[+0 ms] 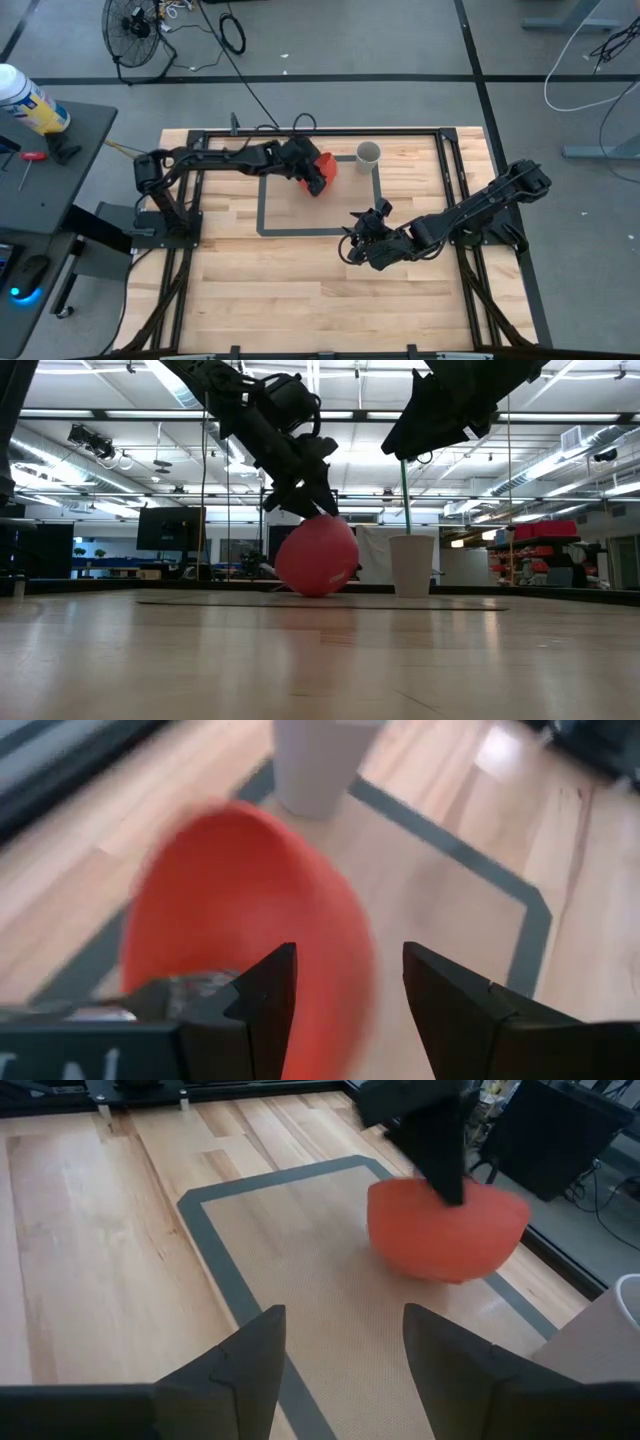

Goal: Pick & Place Utensil
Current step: Adjust the orange bowl

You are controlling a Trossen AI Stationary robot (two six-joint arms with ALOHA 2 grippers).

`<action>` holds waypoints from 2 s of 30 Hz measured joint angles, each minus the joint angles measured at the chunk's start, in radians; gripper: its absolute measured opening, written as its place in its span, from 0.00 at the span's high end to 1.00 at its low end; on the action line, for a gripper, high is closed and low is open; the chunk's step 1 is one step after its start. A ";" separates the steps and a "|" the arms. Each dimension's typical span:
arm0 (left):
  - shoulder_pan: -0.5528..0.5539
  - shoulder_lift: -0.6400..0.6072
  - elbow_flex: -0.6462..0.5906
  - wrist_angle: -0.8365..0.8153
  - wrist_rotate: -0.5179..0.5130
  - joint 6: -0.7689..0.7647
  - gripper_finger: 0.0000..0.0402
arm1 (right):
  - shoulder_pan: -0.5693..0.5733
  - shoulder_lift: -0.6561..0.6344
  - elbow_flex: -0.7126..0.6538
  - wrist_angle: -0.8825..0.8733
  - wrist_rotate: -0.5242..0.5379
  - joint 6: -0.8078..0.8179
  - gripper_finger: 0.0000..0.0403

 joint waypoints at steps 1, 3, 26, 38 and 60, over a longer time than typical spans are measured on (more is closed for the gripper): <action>-0.008 0.003 -0.001 -0.006 0.000 0.000 0.53 | 0.000 0.000 0.000 0.000 0.000 0.000 0.49; -0.026 0.022 0.002 0.019 0.001 -0.002 0.53 | 0.000 0.000 0.000 0.001 0.000 0.000 0.49; -0.077 0.056 0.001 0.043 -0.177 -0.079 0.54 | -0.008 0.000 0.000 0.021 -0.010 -0.011 0.49; -0.071 0.107 0.004 0.092 -0.142 -0.127 0.76 | -0.008 0.000 0.000 0.017 -0.011 -0.011 0.49; -0.084 0.106 0.029 -0.215 0.026 0.037 0.98 | -0.019 0.000 0.000 0.037 -0.035 -0.015 0.49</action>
